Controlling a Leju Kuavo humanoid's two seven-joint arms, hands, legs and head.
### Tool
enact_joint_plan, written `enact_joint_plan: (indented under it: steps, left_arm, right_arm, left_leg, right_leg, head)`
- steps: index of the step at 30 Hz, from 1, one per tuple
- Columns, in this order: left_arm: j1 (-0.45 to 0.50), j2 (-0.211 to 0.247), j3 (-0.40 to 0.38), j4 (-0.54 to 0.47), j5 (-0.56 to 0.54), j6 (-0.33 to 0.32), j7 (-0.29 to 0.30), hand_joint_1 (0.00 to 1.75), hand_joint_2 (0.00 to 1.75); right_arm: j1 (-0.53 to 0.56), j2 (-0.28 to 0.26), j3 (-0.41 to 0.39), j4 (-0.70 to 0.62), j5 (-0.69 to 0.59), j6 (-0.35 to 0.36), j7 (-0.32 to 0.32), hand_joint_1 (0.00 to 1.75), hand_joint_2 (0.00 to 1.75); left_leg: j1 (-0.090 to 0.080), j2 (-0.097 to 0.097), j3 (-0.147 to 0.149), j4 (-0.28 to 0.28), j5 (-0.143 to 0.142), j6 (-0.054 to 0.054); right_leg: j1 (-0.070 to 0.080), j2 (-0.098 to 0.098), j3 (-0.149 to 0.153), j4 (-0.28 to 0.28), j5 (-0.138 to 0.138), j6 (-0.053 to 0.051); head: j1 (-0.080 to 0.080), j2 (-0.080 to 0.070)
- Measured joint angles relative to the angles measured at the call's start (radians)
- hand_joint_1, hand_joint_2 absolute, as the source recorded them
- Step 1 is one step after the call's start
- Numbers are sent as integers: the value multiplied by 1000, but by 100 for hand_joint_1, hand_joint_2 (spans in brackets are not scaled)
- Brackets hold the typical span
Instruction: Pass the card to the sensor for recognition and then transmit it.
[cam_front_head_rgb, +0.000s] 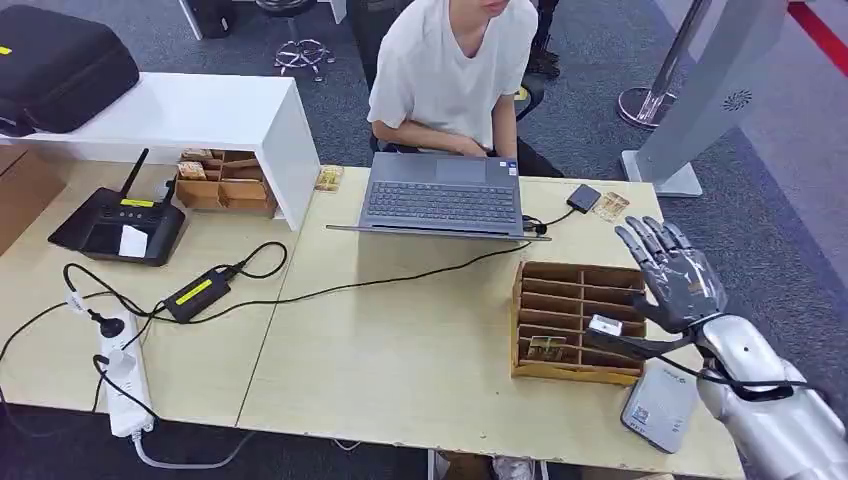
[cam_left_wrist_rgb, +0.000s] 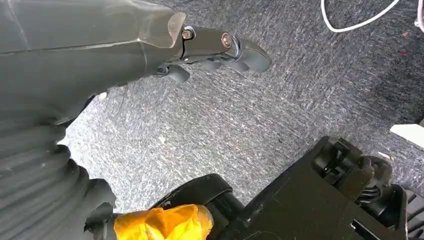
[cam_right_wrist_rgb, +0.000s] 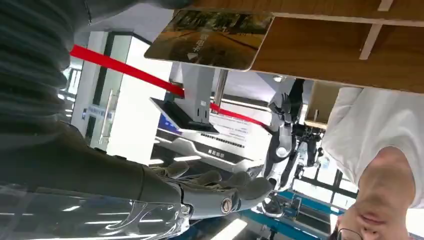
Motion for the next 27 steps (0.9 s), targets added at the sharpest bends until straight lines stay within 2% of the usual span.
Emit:
enact_joint_plan:
  steps: [11,20,27]
  left_arm:
    - [1,0,0,0,15,8,0,0,175]
    - [8,0,0,0,27,24,3,0,175]
    - [8,0,0,0,28,24,3,0,175]
  right_arm:
    - [29,-3,-14,-5,-17,-35,-2,0,175]
    - [168,-47,-104,-124,-14,-37,0,0,175]
    - [204,-56,-136,-143,-15,-32,-3,0,175]
  left_leg:
    - [0,0,0,0,0,0]
    - [0,-1,0,0,-1,0]
    - [0,-1,0,0,0,0]
  right_leg:
    - [0,0,0,0,0,0]
    - [0,-1,0,-1,0,0]
    - [0,-1,0,-1,0,0]
  head:
    - [0,0]
    - [0,0]
    - [0,0]
